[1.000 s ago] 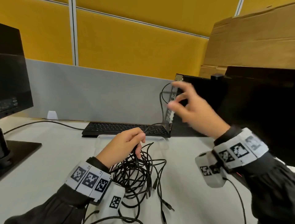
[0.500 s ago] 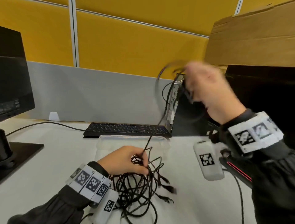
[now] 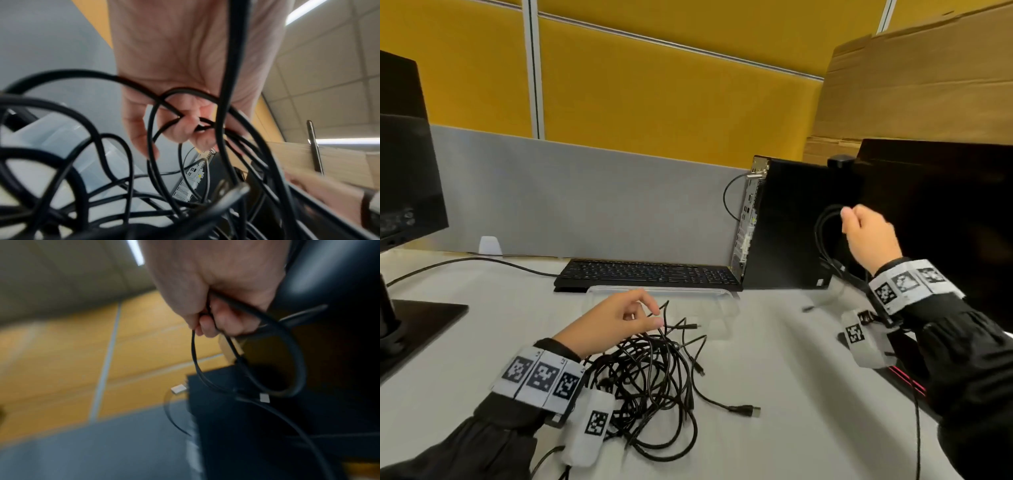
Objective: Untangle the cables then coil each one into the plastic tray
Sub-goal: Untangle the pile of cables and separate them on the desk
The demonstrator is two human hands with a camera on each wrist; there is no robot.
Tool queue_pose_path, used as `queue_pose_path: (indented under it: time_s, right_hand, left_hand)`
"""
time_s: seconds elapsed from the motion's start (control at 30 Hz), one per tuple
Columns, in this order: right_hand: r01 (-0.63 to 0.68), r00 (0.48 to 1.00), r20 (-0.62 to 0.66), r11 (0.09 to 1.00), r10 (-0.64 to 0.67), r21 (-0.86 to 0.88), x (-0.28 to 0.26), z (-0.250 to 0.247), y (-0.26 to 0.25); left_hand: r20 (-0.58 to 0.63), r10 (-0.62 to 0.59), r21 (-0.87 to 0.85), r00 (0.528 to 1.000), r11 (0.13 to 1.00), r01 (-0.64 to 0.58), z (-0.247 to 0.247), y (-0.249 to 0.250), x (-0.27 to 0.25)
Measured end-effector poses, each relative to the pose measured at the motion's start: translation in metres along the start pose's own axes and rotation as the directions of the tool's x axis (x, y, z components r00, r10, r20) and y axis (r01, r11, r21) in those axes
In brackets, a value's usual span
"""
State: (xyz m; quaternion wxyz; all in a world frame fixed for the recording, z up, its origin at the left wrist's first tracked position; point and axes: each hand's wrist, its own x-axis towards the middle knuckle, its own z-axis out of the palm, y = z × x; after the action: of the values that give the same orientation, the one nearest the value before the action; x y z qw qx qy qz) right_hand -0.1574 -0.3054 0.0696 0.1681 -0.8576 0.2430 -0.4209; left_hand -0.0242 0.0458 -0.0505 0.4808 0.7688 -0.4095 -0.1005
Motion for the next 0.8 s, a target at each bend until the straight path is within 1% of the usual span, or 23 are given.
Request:
queue_pose_path:
  time_s: [0.03, 0.07, 0.1, 0.13, 0.17, 0.2, 0.23, 0.3, 0.33, 0.37, 0.4, 0.43, 0.47, 0.5, 0.53, 0.57, 0.6, 0.63, 0.67, 0.7, 0.73, 0.8]
  right_hand:
    - [-0.022, 0.994, 0.107, 0.987, 0.039, -0.159, 0.0, 0.009, 0.013]
    - [-0.021, 0.967, 0.236, 0.946, 0.102, -0.324, -0.001, 0.021, 0.028]
    - [0.012, 0.913, 0.369, 0.891, 0.175, -0.454, -0.004, 0.032, 0.04]
    - [0.061, 0.849, 0.459, 0.813, 0.263, -0.578, -0.009, 0.04, 0.048]
    - [0.11, 0.801, 0.506, 0.751, 0.32, -0.651, -0.016, 0.042, 0.046]
    - [0.165, 0.781, 0.527, 0.704, 0.334, -0.691, -0.022, 0.043, 0.041]
    - [0.236, 0.787, 0.535, 0.652, 0.306, -0.72, -0.028, 0.045, 0.034]
    - [0.333, 0.844, 0.503, 0.555, 0.184, -0.762, -0.039, 0.049, 0.002]
    - [0.366, 0.859, 0.5, 0.552, 0.11, -0.749, -0.046, 0.053, -0.016]
    - [0.403, 0.847, 0.532, 0.617, 0.031, -0.677, -0.054, 0.06, -0.035]
    - [0.424, 0.801, 0.598, 0.736, -0.033, -0.528, -0.064, 0.066, -0.053]
    - [0.387, 0.72, 0.69, 0.868, -0.075, -0.31, -0.075, 0.072, -0.07]
    - [0.279, 0.604, 0.791, 0.956, -0.1, -0.092, -0.088, 0.079, -0.086]
    - [0.159, 0.478, 0.869, 0.986, -0.125, 0.054, -0.1, 0.086, -0.1]
    - [0.079, 0.37, 0.917, 0.988, -0.151, 0.13, -0.113, 0.093, -0.111]
    - [0.048, 0.299, 0.937, 0.984, -0.18, 0.173, -0.123, 0.1, -0.117]
    - [0.047, 0.276, 0.937, 0.977, -0.213, 0.209, -0.133, 0.109, -0.121]
    - [0.059, 0.292, 0.924, 0.969, -0.246, 0.239, -0.139, 0.117, -0.122]
    - [0.065, 0.327, 0.905, 0.962, -0.272, 0.266, -0.143, 0.124, -0.122]
    - [0.044, 0.362, 0.889, 0.957, -0.282, 0.285, -0.145, 0.128, -0.12]
    - [-0.005, 0.394, 0.877, 0.953, -0.277, 0.303, -0.145, 0.129, -0.118]
    - [-0.165, 0.448, 0.86, 0.922, -0.246, 0.349, -0.142, 0.128, -0.11]
  left_hand:
    - [-0.03, -0.005, -0.023, 1.0, 1.0, 0.004, -0.001, -0.002, 0.0]
    - [-0.054, -0.009, -0.049, 0.999, 0.999, 0.007, -0.001, -0.003, 0.0]
    - [-0.072, -0.015, -0.068, 0.997, 0.998, 0.01, -0.001, -0.003, -0.001]
    - [-0.086, -0.02, -0.081, 0.996, 0.997, 0.013, -0.001, -0.004, -0.001]
    - [-0.097, -0.026, -0.093, 0.995, 0.996, 0.017, -0.001, -0.005, -0.002]
    - [-0.107, -0.034, -0.109, 0.994, 0.994, 0.022, 0.0, -0.005, -0.002]
    - [-0.124, -0.042, -0.131, 0.991, 0.991, 0.026, 0.0, -0.006, -0.002]
    - [-0.169, -0.057, -0.169, 0.984, 0.985, 0.028, 0.001, -0.007, -0.002]
    - [-0.193, -0.062, -0.18, 0.979, 0.983, 0.027, 0.002, -0.008, -0.002]
    - [-0.214, -0.065, -0.193, 0.975, 0.981, 0.023, 0.003, -0.009, -0.003]
    - [-0.235, -0.06, -0.207, 0.97, 0.978, 0.01, 0.004, -0.008, -0.003]
    - [-0.252, -0.052, -0.225, 0.966, 0.974, -0.007, 0.005, -0.008, -0.004]
    - [-0.264, -0.047, -0.252, 0.963, 0.967, -0.022, 0.006, -0.007, -0.004]
    - [-0.271, -0.048, -0.297, 0.961, 0.954, -0.036, 0.006, -0.007, -0.005]
    - [-0.274, -0.05, -0.351, 0.96, 0.935, -0.051, 0.006, -0.006, -0.006]
    - [-0.274, -0.05, -0.403, 0.96, 0.913, -0.068, 0.006, -0.005, -0.007]
    - [-0.27, -0.046, -0.443, 0.962, 0.893, -0.081, 0.005, -0.004, -0.007]
    - [-0.261, -0.04, -0.466, 0.964, 0.88, -0.09, 0.005, -0.003, -0.008]
    - [-0.249, -0.032, -0.481, 0.968, 0.871, -0.095, 0.004, -0.002, -0.008]
    - [-0.234, -0.026, -0.5, 0.972, 0.861, -0.098, 0.004, -0.002, -0.009]
    - [-0.219, -0.027, -0.528, 0.975, 0.844, -0.095, 0.004, -0.001, -0.009]
    - [-0.199, -0.047, -0.59, 0.979, 0.803, -0.082, 0.002, 0.0, -0.01]
